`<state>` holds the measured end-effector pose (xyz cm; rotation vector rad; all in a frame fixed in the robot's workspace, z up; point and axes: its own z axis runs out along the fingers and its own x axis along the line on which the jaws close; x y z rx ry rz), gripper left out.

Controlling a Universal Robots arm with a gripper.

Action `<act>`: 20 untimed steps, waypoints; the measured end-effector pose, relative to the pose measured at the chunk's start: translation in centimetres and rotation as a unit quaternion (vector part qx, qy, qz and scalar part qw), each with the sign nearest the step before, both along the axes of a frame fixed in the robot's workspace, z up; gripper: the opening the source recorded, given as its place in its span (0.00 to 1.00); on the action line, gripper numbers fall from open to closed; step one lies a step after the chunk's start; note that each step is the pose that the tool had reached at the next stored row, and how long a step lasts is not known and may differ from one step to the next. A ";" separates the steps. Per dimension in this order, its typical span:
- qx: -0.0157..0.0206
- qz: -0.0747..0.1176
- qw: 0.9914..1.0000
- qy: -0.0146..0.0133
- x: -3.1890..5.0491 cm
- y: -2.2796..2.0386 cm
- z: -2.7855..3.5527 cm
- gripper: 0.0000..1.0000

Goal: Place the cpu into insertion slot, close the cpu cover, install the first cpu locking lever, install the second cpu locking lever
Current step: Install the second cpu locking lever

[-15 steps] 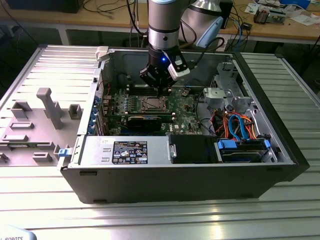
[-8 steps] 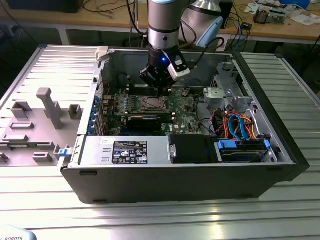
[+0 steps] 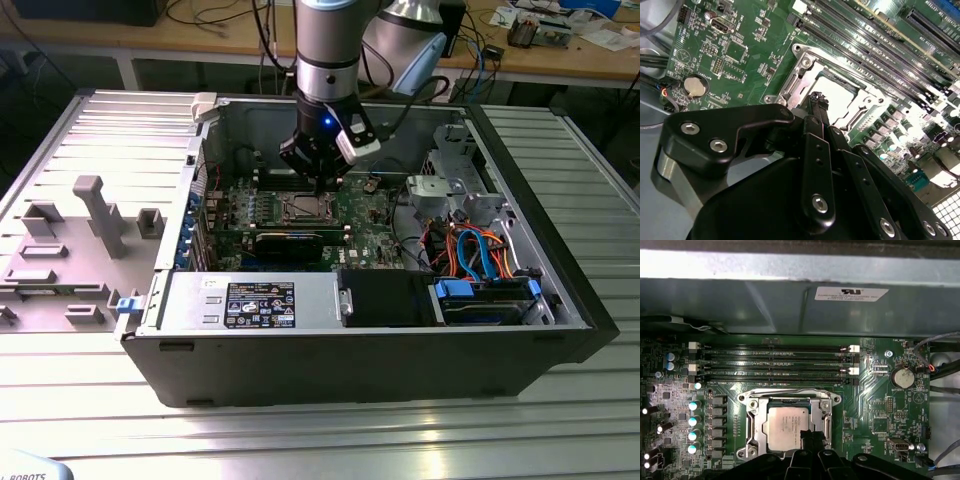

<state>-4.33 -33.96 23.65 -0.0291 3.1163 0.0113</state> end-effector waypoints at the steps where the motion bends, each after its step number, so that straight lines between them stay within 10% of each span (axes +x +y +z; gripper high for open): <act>1: 0.000 0.000 1.000 0.000 0.00 -0.09 0.00 0.11; 20: 0.000 0.000 1.000 0.000 -0.03 -0.96 0.28 0.11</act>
